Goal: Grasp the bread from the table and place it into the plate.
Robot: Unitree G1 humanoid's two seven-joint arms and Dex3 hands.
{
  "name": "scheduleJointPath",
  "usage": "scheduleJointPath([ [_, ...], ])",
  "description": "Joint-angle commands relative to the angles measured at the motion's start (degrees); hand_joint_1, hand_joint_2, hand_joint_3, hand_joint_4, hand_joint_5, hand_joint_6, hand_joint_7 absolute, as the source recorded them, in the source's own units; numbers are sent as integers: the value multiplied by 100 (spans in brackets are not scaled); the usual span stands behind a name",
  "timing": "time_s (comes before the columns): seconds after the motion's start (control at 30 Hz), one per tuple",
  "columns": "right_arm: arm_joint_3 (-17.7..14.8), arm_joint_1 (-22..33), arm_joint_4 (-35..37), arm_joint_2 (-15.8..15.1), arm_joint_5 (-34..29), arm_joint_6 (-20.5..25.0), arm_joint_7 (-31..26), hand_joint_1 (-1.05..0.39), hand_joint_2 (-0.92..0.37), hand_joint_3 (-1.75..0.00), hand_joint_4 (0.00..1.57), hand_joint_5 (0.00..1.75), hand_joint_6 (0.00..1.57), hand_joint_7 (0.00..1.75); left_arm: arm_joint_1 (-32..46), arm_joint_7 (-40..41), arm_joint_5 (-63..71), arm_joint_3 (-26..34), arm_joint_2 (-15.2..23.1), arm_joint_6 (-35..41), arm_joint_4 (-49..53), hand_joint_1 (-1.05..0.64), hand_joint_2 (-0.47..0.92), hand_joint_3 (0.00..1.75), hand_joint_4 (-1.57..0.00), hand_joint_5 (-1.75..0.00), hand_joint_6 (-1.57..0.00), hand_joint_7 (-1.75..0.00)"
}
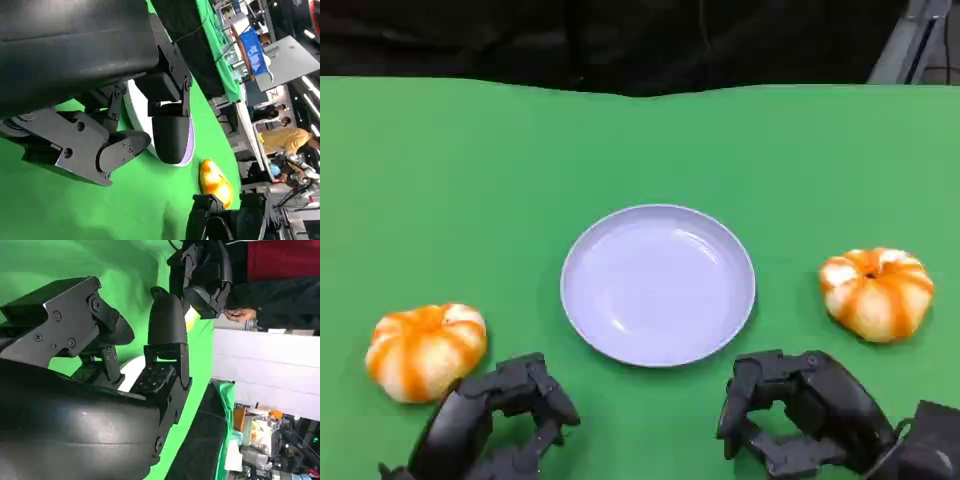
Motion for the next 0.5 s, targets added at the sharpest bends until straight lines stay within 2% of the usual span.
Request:
scheduleJointPath([
  [0.03, -69, -55, 39, -55, 28, -81, 20, 9, -57, -109, 94, 134, 93, 106, -66, 93, 25, 38, 128, -68, 61, -9, 73, 83, -73, -152, -77, -126],
  [0.5, -50, -35, -27, -51, 12, -46, 9, 9, -57, -109, 94, 135, 93, 106, -61, 63, -29, 34, 122, -56, 39, -8, 74, 80, -74, -150, -78, -124],
])
